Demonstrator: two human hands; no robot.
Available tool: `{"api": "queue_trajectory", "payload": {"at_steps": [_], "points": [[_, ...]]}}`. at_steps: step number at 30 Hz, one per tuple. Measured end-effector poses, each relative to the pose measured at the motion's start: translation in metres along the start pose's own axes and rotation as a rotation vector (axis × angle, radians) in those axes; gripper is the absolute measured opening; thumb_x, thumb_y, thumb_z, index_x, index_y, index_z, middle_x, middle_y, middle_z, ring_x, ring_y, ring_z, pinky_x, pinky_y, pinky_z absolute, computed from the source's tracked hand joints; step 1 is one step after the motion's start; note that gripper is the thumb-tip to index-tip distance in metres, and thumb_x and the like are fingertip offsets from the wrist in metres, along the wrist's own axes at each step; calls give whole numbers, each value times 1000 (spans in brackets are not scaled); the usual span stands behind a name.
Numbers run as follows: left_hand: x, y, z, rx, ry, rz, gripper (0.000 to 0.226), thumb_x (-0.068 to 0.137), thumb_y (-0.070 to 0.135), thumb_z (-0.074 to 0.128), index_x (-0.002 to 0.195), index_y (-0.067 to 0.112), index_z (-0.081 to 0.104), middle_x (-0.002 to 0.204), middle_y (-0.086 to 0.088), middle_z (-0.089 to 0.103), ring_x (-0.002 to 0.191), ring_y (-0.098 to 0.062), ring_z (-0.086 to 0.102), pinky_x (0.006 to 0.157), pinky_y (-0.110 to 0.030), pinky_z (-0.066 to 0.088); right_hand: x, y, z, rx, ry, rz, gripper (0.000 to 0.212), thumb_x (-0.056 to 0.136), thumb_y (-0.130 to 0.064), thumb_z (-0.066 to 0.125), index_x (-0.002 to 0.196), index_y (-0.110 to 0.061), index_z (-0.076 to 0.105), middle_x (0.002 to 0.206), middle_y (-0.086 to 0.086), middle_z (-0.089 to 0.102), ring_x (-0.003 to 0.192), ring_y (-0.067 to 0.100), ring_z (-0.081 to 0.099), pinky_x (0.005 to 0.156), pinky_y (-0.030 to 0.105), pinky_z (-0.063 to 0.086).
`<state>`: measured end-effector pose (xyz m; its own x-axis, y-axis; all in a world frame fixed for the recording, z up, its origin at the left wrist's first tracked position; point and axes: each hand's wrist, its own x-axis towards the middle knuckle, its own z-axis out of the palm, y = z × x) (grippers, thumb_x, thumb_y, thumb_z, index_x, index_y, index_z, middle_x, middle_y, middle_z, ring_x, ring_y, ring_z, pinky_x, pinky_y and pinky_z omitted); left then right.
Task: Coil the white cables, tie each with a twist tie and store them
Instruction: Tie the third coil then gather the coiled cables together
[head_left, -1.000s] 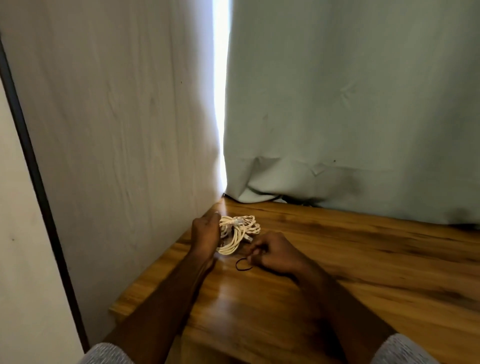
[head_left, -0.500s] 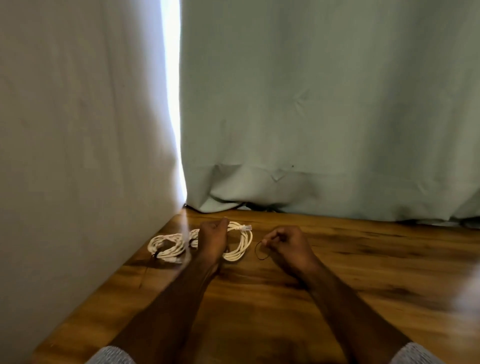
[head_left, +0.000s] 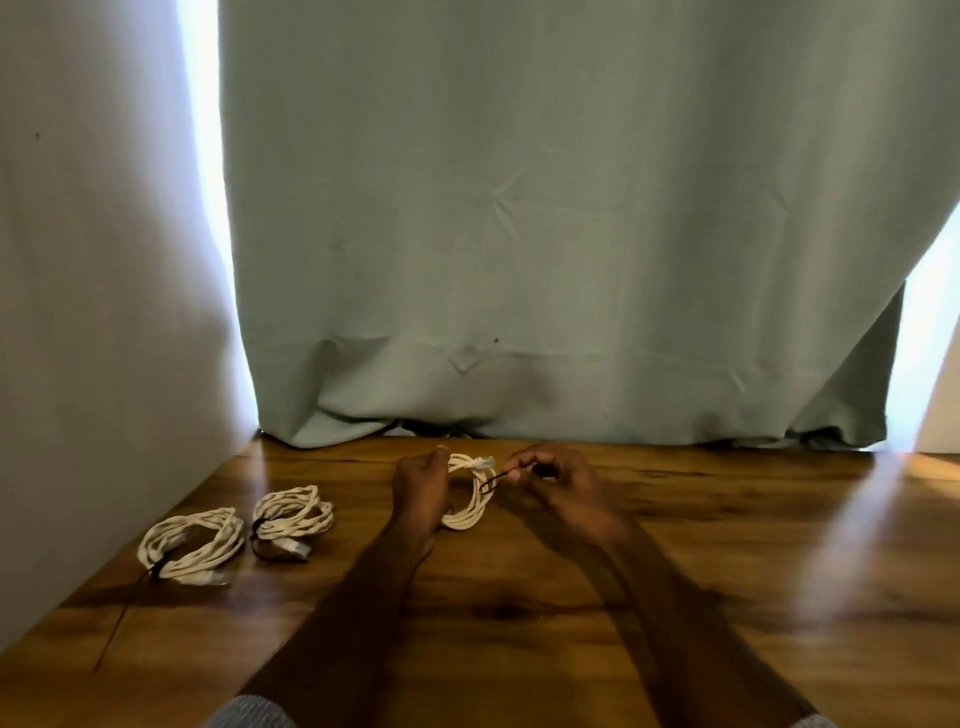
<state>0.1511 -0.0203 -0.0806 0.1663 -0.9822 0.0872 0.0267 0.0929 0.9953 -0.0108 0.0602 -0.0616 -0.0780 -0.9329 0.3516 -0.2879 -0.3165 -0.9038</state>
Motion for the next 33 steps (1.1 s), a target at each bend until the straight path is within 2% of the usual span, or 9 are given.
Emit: {"api": "queue_trajectory", "payload": {"at_steps": [2, 5, 9, 13, 15, 17, 22, 27, 33], "points": [[0, 0, 4, 3, -34, 12, 34, 96, 25, 57, 69, 6, 65, 69, -14, 63, 61, -26, 58, 48, -26, 43, -2, 1, 8, -82, -88, -70, 13, 90, -5, 71, 89, -17, 77, 99, -1, 62, 90, 0, 59, 73, 7, 44], [-5, 0, 8, 26, -71, 46, 36, 95, 24, 58, 62, 10, 63, 65, -9, 63, 63, -24, 58, 61, -32, 42, 2, 10, 14, -265, -131, -170, 16, 88, -15, 75, 88, -30, 79, 104, -4, 49, 106, 12, 50, 88, 21, 44], [-10, 0, 10, 58, -112, 84, 40, 94, 27, 57, 58, 11, 60, 61, -9, 61, 62, -24, 57, 61, -34, 41, 6, 15, 12, -414, -114, -241, 17, 91, -25, 72, 91, -41, 75, 115, -6, 43, 119, 16, 41, 92, 22, 38], [-17, 4, 15, 64, -126, 106, 41, 95, 28, 57, 57, 13, 60, 61, -8, 61, 60, -23, 56, 59, -35, 41, 9, 20, 6, -566, 22, -394, 15, 91, -28, 70, 95, -42, 75, 111, -16, 40, 112, 9, 42, 87, 32, 42], [-18, 5, 16, 58, -122, 102, 36, 96, 28, 57, 65, 12, 68, 68, -9, 67, 62, -25, 60, 60, -34, 44, 10, 20, 3, -584, 117, -465, 12, 91, -37, 65, 95, -38, 76, 110, -15, 40, 107, 9, 43, 84, 34, 44], [-17, 4, 15, 61, -119, 106, 33, 96, 29, 57, 71, 12, 71, 70, -8, 69, 64, -25, 62, 61, -35, 48, 11, 17, 1, -577, 188, -508, 25, 90, -44, 57, 95, -30, 77, 110, -12, 44, 104, 10, 46, 81, 32, 45], [-17, 2, 16, 66, -105, 127, 31, 96, 29, 59, 73, 13, 74, 72, -8, 72, 72, -29, 69, 66, -43, 56, 9, 16, 2, -782, 151, -549, 18, 93, -29, 58, 99, -27, 75, 108, -4, 63, 101, 20, 58, 81, 43, 44], [-17, 4, 15, 72, -30, 166, 34, 97, 32, 59, 67, 19, 69, 69, -4, 69, 67, -23, 65, 65, -42, 55, 8, 13, 1, -952, 196, -613, 31, 93, -26, 44, 102, -24, 74, 102, -3, 71, 96, 23, 62, 79, 38, 41], [-15, 3, 15, 34, -76, 65, 36, 94, 35, 61, 73, 10, 74, 75, -14, 73, 75, -33, 70, 67, -47, 57, 4, 11, 5, -949, 138, -675, 32, 92, -25, 44, 103, -20, 74, 103, 0, 70, 97, 19, 57, 79, 31, 34]]}}
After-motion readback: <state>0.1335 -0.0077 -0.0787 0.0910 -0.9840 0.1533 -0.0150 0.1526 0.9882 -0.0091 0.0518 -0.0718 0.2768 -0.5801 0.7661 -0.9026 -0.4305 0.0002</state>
